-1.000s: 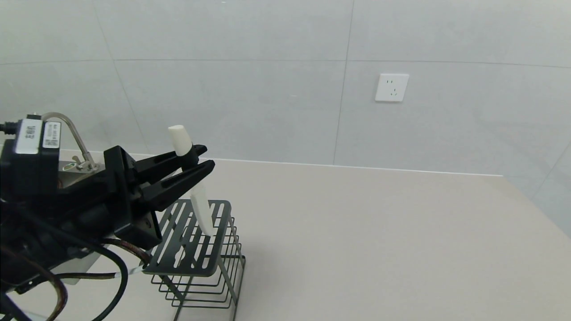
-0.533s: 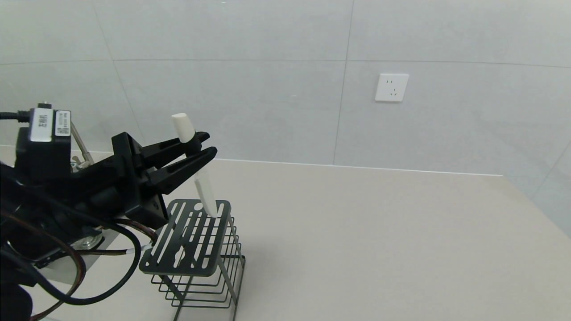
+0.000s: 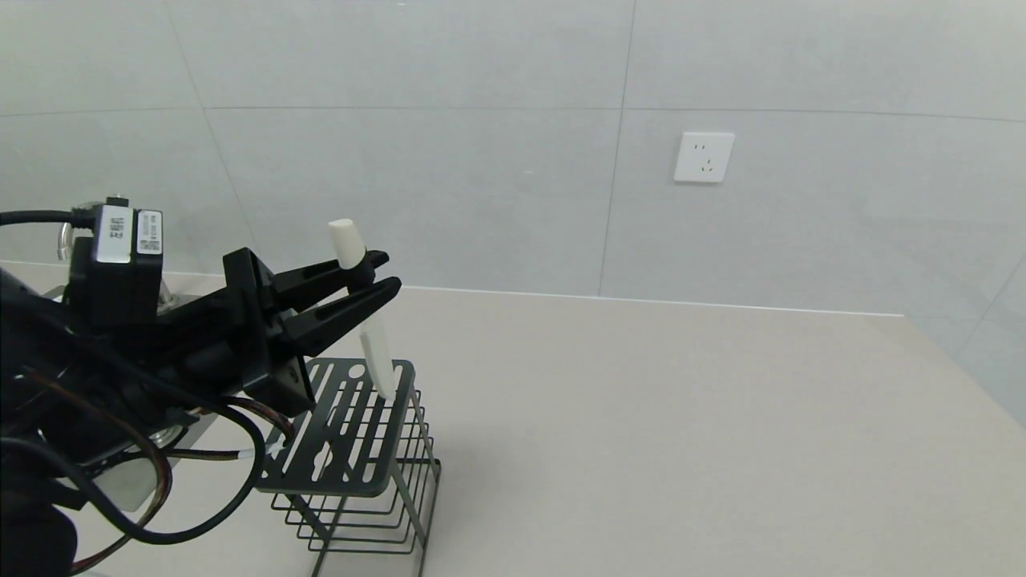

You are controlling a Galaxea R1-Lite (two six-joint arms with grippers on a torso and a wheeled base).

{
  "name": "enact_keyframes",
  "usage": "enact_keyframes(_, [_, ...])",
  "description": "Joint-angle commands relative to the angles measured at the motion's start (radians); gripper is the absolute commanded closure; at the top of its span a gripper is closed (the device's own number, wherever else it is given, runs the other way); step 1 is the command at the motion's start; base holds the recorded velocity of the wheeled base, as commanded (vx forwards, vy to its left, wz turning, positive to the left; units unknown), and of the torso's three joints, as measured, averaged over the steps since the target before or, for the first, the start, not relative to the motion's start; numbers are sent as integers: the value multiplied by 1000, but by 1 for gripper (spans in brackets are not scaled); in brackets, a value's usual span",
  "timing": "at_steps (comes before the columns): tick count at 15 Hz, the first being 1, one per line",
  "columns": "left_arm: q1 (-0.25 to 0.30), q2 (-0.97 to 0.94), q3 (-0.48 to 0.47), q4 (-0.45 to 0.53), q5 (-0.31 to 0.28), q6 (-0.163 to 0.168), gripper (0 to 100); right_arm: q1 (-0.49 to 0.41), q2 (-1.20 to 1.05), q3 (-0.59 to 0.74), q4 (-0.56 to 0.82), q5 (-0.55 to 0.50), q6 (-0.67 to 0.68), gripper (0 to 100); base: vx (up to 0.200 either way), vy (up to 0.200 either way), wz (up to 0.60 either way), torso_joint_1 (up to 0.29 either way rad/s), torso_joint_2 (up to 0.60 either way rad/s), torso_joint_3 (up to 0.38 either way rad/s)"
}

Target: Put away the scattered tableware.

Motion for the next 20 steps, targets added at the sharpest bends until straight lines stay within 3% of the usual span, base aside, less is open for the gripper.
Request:
enact_keyframes(1, [1,7,-1,0,0,0,100,0,3,0,0,0,0,0,0,0,0,0,0,0])
enact_keyframes(20, [14,36,3,-20,3,3,100,0,3,0,0,0,0,0,0,0,0,0,0,0])
